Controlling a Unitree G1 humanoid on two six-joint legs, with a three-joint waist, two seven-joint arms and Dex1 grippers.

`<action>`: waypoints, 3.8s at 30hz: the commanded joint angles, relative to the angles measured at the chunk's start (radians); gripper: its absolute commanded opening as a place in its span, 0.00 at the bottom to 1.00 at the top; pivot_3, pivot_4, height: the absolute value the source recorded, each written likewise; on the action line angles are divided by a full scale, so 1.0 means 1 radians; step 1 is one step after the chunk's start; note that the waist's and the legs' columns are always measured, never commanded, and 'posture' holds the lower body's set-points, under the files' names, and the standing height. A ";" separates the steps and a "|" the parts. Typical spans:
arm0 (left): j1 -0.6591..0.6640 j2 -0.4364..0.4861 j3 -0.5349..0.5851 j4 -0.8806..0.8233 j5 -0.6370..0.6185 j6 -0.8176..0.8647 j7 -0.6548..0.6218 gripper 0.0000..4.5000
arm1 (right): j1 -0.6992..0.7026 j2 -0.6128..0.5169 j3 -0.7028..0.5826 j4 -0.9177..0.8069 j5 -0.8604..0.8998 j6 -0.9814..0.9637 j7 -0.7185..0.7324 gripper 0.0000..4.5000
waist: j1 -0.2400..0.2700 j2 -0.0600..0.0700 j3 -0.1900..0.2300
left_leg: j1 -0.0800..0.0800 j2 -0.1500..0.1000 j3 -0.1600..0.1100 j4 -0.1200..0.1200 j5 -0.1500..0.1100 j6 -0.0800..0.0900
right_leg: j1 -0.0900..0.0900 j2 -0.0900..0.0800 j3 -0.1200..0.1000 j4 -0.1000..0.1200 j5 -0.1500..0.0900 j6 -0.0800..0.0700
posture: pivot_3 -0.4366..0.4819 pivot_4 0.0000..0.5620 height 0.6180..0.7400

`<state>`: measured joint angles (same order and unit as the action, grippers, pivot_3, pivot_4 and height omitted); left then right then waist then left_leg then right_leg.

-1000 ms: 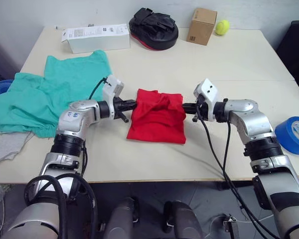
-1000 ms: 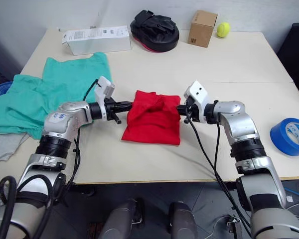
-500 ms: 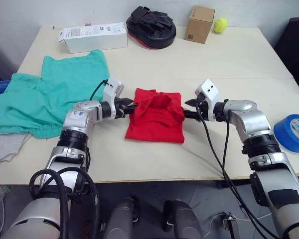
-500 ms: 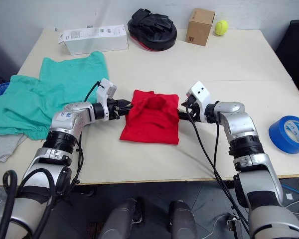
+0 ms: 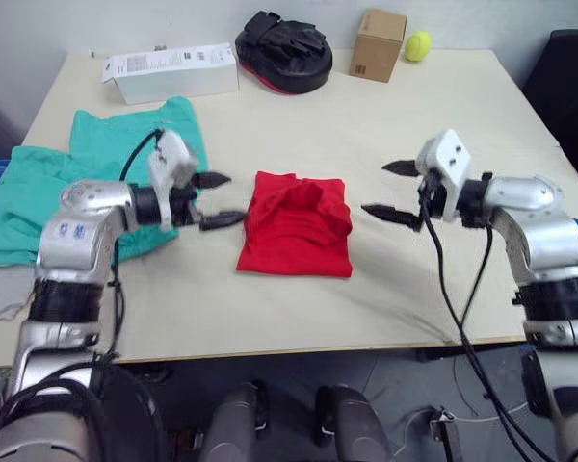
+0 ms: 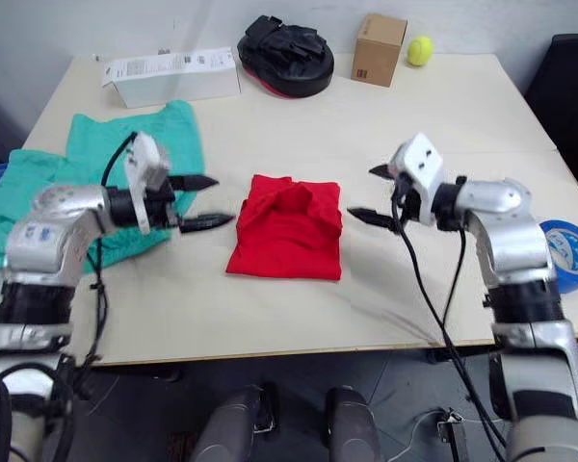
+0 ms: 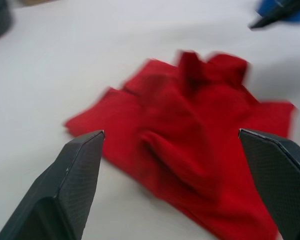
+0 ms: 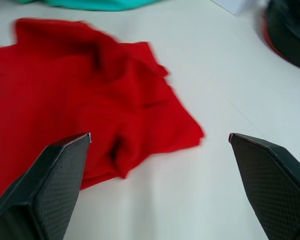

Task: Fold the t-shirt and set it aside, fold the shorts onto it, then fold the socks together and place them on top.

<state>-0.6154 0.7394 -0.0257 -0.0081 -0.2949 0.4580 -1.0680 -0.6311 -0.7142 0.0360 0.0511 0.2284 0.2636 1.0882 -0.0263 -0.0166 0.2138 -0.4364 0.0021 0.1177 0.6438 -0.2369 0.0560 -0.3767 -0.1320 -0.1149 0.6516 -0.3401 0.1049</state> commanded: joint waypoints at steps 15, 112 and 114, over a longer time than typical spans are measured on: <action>0.105 -0.028 -0.188 0.088 0.324 -0.547 0.042 0.71 | 0.193 0.029 0.208 -0.033 -0.348 -0.514 -0.107 0.54 | 0.006 0.000 0.000 | 0.000 -0.001 0.002 0.000 0.003 0.002 | 0.000 -0.002 0.002 -0.006 0.000 -0.002 | 0.48 0.27 1.00; 0.106 0.095 -0.164 -0.023 0.160 -0.598 -0.166 1.00 | 0.332 -0.091 0.080 -0.117 -0.095 -0.716 0.059 0.01 | 0.024 -0.001 -0.001 | 0.002 0.000 0.002 0.002 0.003 0.002 | 0.002 -0.001 0.003 -0.006 0.000 -0.003 | 0.48 0.27 1.00; 0.098 0.098 -0.164 -0.002 0.170 -0.668 -0.186 1.00 | 0.333 -0.092 0.076 -0.124 -0.089 -0.700 0.061 0.01 | 0.024 -0.001 -0.001 | 0.002 0.000 0.002 0.002 0.003 0.002 | 0.002 -0.001 0.003 -0.006 0.000 -0.003 | 0.48 0.27 1.00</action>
<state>-0.4988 0.8281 -0.1982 -0.0193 -0.1324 -0.1437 -1.2357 -0.2902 -0.7905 0.1235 -0.0471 0.1140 -0.4467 1.1468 -0.0025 -0.0172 0.2132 -0.4349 0.0026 0.1199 0.6454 -0.2344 0.0579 -0.3751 -0.1331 -0.1120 0.6455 -0.3401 0.1017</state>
